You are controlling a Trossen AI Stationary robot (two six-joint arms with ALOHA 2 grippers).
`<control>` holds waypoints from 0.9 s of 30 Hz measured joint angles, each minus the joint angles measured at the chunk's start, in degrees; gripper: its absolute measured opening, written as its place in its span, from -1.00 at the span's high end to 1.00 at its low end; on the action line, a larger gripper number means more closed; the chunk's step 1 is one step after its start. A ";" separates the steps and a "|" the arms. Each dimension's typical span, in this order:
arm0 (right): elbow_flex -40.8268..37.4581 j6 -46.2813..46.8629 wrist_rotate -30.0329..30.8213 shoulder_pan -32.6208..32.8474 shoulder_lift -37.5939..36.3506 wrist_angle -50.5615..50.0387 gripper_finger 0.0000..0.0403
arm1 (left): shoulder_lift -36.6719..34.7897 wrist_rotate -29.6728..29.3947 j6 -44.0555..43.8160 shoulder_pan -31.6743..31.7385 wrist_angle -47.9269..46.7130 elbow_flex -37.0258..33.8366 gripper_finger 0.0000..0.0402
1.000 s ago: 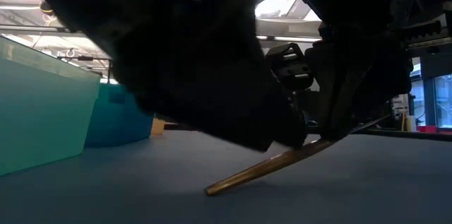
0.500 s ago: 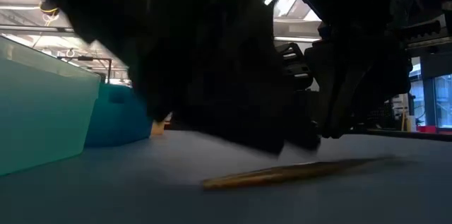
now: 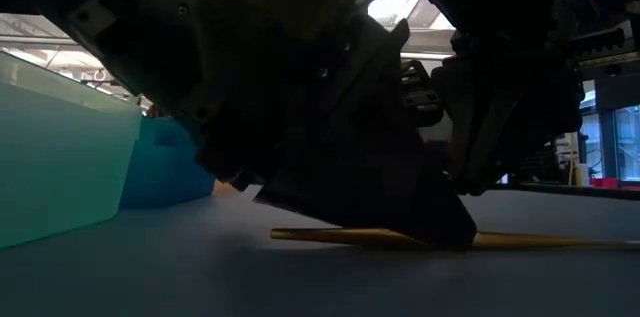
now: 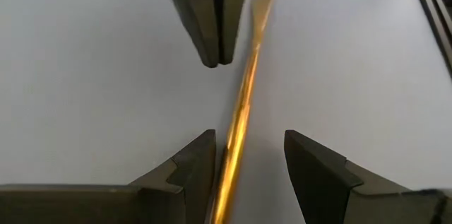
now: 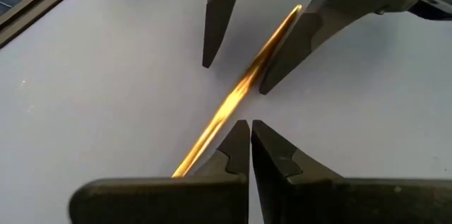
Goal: Sort silverware by color (type)
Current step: Put the gold knife into the green bin
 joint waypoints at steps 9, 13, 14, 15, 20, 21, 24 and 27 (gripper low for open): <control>0.16 0.01 0.01 0.04 -0.39 -0.77 0.98 | 0.00 1.06 6.45 0.35 -1.50 0.05 0.18; 1.59 0.00 0.04 0.04 -2.93 -4.72 0.98 | -0.07 2.19 5.42 0.78 -2.09 0.09 0.23; 1.97 -0.03 0.11 0.04 -4.01 -5.97 0.98 | -0.07 2.18 5.41 0.78 -2.46 0.09 0.25; 2.22 -0.15 0.55 0.04 -5.11 -7.02 0.98 | -0.07 2.12 5.43 0.81 -2.65 0.09 0.28; 2.27 -1.44 4.30 0.09 -12.59 -12.72 0.98 | -0.07 1.89 5.33 0.83 -3.08 0.05 0.43; 2.27 -1.48 5.09 0.09 -14.18 -14.09 0.98 | -0.07 1.86 5.33 0.83 -3.24 0.04 0.46; 2.27 -1.47 7.58 0.09 -19.21 -17.54 0.98 | -0.07 1.84 5.34 0.89 -3.62 0.04 0.55; 2.27 -1.46 9.38 0.09 -24.15 -20.81 0.98 | -0.07 1.85 5.34 0.91 -3.98 0.04 0.62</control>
